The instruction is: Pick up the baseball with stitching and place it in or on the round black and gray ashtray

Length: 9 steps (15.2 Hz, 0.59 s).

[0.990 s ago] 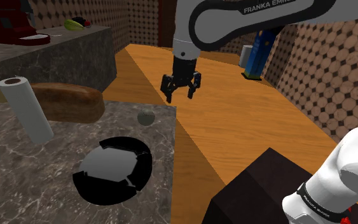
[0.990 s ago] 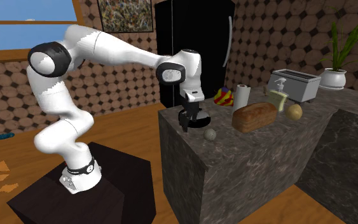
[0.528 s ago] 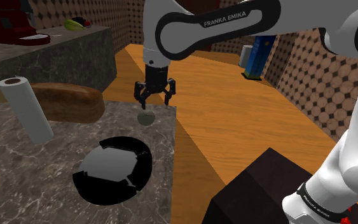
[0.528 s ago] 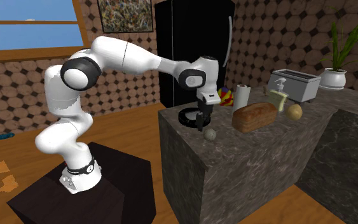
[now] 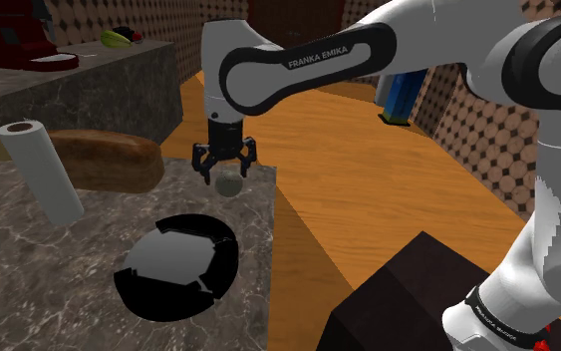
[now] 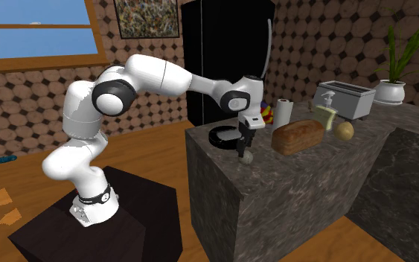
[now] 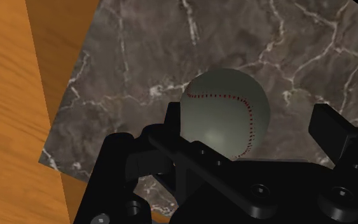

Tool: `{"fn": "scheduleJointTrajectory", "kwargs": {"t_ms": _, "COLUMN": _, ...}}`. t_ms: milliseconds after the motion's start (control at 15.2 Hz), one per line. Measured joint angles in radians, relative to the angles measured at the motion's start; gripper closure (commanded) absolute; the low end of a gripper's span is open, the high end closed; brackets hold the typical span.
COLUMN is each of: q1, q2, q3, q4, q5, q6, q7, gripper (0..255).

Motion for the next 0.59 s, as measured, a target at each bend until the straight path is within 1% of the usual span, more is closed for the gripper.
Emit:
{"fn": "scheduleJointTrajectory", "kwargs": {"t_ms": 264, "q1": 0.001, "q2": 0.009, "q3": -0.003, "q4": -0.026, "q5": -0.006, "q6": 0.035, "q7": 0.005, "gripper": 0}}
{"fn": "scheduleJointTrajectory", "kwargs": {"t_ms": 594, "q1": 0.001, "q2": 0.012, "q3": -0.003, "q4": -0.03, "q5": -0.006, "q6": 0.041, "q7": 0.005, "gripper": 0}}
